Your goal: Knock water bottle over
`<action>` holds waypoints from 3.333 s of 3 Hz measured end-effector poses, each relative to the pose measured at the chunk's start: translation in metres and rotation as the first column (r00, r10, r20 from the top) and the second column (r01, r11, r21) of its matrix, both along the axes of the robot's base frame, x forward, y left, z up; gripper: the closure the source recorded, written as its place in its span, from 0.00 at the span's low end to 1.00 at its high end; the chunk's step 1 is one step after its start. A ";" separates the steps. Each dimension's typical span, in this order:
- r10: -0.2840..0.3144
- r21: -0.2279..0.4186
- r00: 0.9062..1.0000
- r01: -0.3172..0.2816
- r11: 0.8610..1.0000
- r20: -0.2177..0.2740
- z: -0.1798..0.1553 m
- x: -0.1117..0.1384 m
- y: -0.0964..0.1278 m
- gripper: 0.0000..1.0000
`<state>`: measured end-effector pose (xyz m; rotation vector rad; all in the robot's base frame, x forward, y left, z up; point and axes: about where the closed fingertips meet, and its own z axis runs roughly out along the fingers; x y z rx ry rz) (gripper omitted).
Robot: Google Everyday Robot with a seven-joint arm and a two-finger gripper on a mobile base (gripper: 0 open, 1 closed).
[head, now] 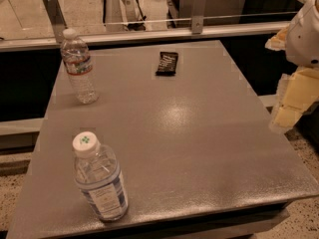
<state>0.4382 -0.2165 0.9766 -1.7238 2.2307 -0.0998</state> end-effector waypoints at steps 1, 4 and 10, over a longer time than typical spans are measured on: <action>0.000 0.000 1.000 0.000 1.000 0.000 0.000 0.000 0.000 0.00; 0.244 0.425 0.969 -0.235 0.874 0.034 -0.055 0.066 0.142 0.00; 0.239 0.750 0.944 -0.327 0.575 0.228 -0.055 0.151 0.317 0.00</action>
Offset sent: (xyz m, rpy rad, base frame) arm 0.0560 0.0698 -0.0496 0.3234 0.0466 0.1525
